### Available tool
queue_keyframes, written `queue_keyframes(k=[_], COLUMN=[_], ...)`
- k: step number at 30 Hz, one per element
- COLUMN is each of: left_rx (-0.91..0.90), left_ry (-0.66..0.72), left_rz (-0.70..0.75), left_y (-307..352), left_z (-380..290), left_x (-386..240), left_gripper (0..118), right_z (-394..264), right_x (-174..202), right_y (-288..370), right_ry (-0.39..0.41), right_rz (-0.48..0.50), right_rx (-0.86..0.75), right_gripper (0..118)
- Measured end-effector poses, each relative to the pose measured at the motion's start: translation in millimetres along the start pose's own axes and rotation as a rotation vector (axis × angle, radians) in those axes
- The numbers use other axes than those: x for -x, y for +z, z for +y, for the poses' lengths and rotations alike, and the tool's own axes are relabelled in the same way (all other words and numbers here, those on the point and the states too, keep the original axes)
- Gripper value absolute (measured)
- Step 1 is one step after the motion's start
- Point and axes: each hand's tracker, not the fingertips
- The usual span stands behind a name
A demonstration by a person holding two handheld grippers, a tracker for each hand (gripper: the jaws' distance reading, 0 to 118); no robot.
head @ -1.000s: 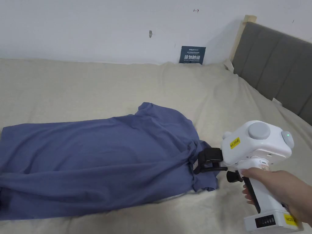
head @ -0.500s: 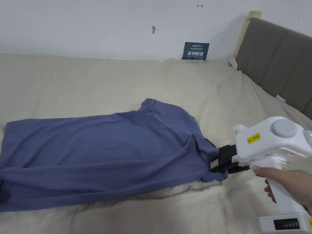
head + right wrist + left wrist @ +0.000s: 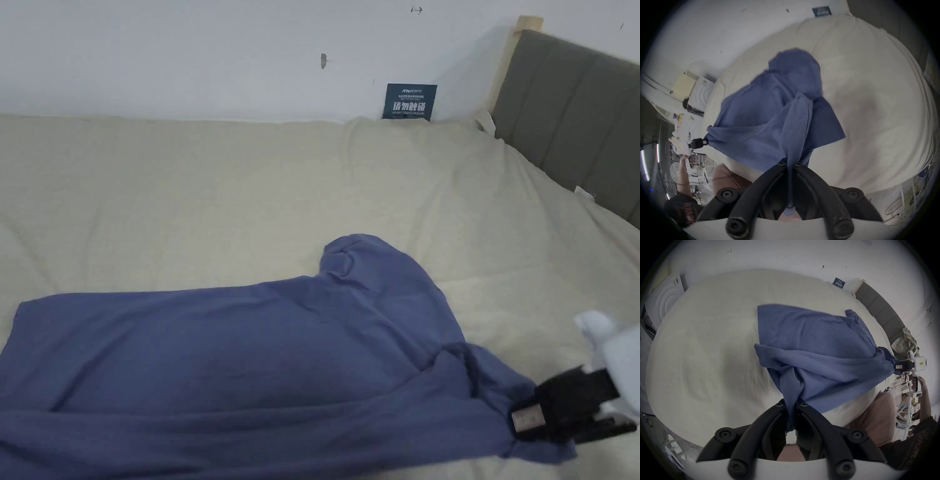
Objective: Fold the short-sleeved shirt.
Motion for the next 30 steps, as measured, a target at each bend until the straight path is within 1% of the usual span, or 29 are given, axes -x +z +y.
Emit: queue_keyframes(k=[2,3,4,5,6,7,8,9,10,11,12,13,14,16,17,18,19,20,21,22,23,24,25,28,29,30], left_rx=[0.025,0.039,0.045,0.041,0.034,0.022,0.007,-0.006,-0.026,-0.044,-0.065,-0.096,-0.146,-0.199,-0.243,-0.294,-0.345,-0.400,-0.456,-0.485,-0.513,-0.495,-0.515,-0.512,-0.518,-0.527], left_ry=[0.038,0.077,0.098,0.100,0.104,0.109,0.114,0.104,0.084,0.057,0.045,0.042,0.040,0.060,0.054,0.053,0.047,0.024,-0.006,-0.032,-0.070,-0.117,-0.127,-0.139,-0.133,-0.120], left_rz=[-0.004,-0.018,-0.020,-0.015,-0.011,-0.008,-0.008,0.007,0.035,0.066,0.095,0.106,0.093,0.055,0.032,0.025,0.005,-0.006,-0.004,0.011,0.053,0.119,0.115,0.075,0.068,0.056], left_y=[-16.7,-26.8,-33.4,-37.6,-43.2,-42.2,-36.6,-30.3,-20.8,-13.6,-5.9,2.2,12.4,29.4,38.1,50.9,58.6,63.8,69.6,68.3,67.4,64.0,61.2,54.7,54.9,56.2], left_z=[-13.6,-20.1,-24.2,-27.0,-26.7,-28.0,-28.9,-29.2,-29.1,-28.6,-28.5,-27.7,-25.8,-24.3,-24.6,-26.0,-27.7,-30.5,-34.0,-33.6,-35.6,-40.1,-41.0,-29.3,-18.8,-0.1], left_x=[9.7,13.9,16.6,18.1,30.0,31.4,31.6,30.9,29.3,29.4,28.4,27.1,27.6,19.6,12.1,-12.9,-23.9,-31.1,-39.7,-43.0,-51.0,-59.2,-61.5,-65.8,-64.7,-66.8], left_gripper=[9,9,9,11,16,20,24,24,42,79,105,118,118,118,118,118,117,106,85,48,0,0,0,0,0,0], right_z=[-10.0,-11.2,-12.8,-12.3,-12.6,-12.8,-13.3,-10.7,-10.6,-10.2,-9.5,-16.6,-18.3,-20.0,-19.1,-19.8,-22.0,-23.9,-29.8,-32.8,-33.5,-34.6,-34.2,-25.6,-23.2,-23.1], right_x=[-10.0,-15.3,-19.0,-23.9,-23.8,-22.7,-21.5,-32.7,-33.9,-32.8,-28.7,-18.8,-9.0,13.3,25.5,38.7,52.2,63.0,83.6,95.6,106.0,114.7,119.3,129.7,133.8,135.3], right_y=[-24.1,-35.1,-43.1,-49.4,-49.8,-46.5,-40.3,-34.3,-25.7,-15.2,-1.4,12.5,25.2,44.1,49.7,53.9,53.8,53.3,51.2,47.7,40.0,34.2,26.1,15.7,14.4,9.5], right_ry=[0.005,-0.029,-0.041,-0.061,-0.072,-0.078,-0.082,-0.096,-0.110,-0.124,-0.124,-0.138,-0.137,-0.107,-0.065,-0.025,0.013,0.046,0.095,0.132,0.152,0.138,0.148,0.193,0.206,0.235], right_rz=[-0.074,-0.054,-0.045,-0.049,-0.061,-0.087,-0.106,-0.129,-0.145,-0.165,-0.167,-0.162,-0.132,-0.065,-0.033,-0.003,0.012,0.025,0.055,0.076,0.073,0.045,0.034,0.100,0.093,0.075], right_rx=[0.030,0.037,0.036,0.021,0.006,-0.008,-0.020,-0.039,-0.058,-0.091,-0.132,-0.172,-0.232,-0.332,-0.371,-0.413,-0.453,-0.480,-0.512,-0.531,-0.543,-0.580,-0.571,-0.523,-0.526,-0.533], right_gripper=[1,1,2,10,28,54,62,62,80,83,83,83,83,83,83,83,82,74,56,24,0,0,0,0,0,0])
